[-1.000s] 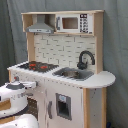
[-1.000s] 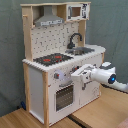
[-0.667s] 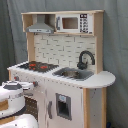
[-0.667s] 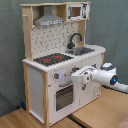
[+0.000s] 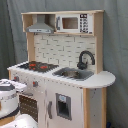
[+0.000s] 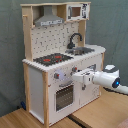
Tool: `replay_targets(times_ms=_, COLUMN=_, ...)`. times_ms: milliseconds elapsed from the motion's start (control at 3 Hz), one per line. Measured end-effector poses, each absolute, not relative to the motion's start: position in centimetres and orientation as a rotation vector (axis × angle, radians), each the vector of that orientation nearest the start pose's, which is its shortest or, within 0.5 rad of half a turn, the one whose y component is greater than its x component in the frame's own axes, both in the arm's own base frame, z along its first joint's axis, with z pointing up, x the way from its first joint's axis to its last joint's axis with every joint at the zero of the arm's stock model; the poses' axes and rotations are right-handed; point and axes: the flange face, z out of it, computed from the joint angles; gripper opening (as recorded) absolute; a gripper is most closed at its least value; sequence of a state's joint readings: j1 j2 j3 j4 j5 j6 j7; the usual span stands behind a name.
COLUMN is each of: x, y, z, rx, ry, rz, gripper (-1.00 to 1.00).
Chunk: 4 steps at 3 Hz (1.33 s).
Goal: Play with the kitchen
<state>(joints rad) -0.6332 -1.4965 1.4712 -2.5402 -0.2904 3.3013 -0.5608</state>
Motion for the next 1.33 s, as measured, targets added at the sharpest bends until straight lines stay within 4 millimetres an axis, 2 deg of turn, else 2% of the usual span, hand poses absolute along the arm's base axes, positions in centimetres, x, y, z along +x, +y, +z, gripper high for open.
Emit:
replay_targets(times_ms=333, x=27.0, y=43.4, z=36.0, rx=0.624, ry=1.511, rz=0.743, gripper=1.0)
replay_targets(times_ms=1000, x=25.3, y=43.9, z=39.0, rx=0.758, ry=1.414, rz=0.764, gripper=1.0)
replay_targets(times_ms=1333, x=24.3, y=44.5, z=42.4, rx=0.719, ry=1.389, rz=0.758, gripper=1.0)
